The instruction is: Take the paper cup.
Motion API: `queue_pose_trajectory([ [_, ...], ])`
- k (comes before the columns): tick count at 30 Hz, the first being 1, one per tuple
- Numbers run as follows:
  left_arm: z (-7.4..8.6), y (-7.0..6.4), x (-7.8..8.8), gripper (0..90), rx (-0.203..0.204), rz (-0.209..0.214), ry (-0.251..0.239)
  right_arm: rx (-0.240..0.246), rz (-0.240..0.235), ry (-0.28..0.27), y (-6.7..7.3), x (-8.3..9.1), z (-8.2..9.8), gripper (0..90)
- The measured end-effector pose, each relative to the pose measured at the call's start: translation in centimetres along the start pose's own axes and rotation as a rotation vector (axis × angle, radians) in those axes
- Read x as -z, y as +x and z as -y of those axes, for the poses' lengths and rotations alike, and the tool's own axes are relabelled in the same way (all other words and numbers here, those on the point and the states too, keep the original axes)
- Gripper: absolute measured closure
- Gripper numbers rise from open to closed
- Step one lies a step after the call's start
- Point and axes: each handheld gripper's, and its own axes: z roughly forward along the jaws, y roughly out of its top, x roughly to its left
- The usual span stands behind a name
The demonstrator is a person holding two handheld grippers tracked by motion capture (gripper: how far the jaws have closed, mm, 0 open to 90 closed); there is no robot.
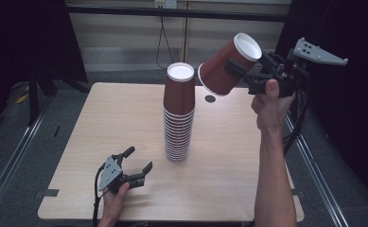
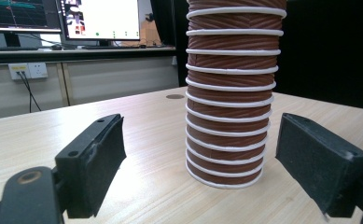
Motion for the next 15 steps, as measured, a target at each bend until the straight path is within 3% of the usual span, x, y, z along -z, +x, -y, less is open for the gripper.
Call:
queue_pose_trajectory([
  [4, 0.0, 0.1, 0.0, 15.8, 0.012, -0.019, 0.004, -0.001, 0.019, 0.037, -0.1, 0.4, 0.7, 21.5],
  [7, -0.1, 0.0, -0.1, 15.8, -0.002, -0.024, 0.009, 0.001, 0.029, 0.064, 0.0, 0.9, 1.4, 21.5],
  [11, -0.1, 0.1, -0.2, 15.6, 0.005, 0.002, 0.021, 0.000, 0.041, 0.087, -0.1, 1.3, 2.3, 21.6],
  [12, -0.2, 0.2, -0.2, 15.6, -0.011, 0.002, 0.025, -0.001, 0.045, 0.094, -0.1, 1.3, 2.7, 21.6],
  [13, -0.1, 0.1, -0.3, 15.6, 0.016, 0.007, 0.029, -0.003, 0.043, 0.101, -0.2, 1.4, 3.1, 21.6],
  [15, -0.2, 0.1, -0.5, 15.9, 0.015, -0.001, 0.047, -0.010, 0.044, 0.099, -0.1, 1.7, 4.0, 21.6],
])
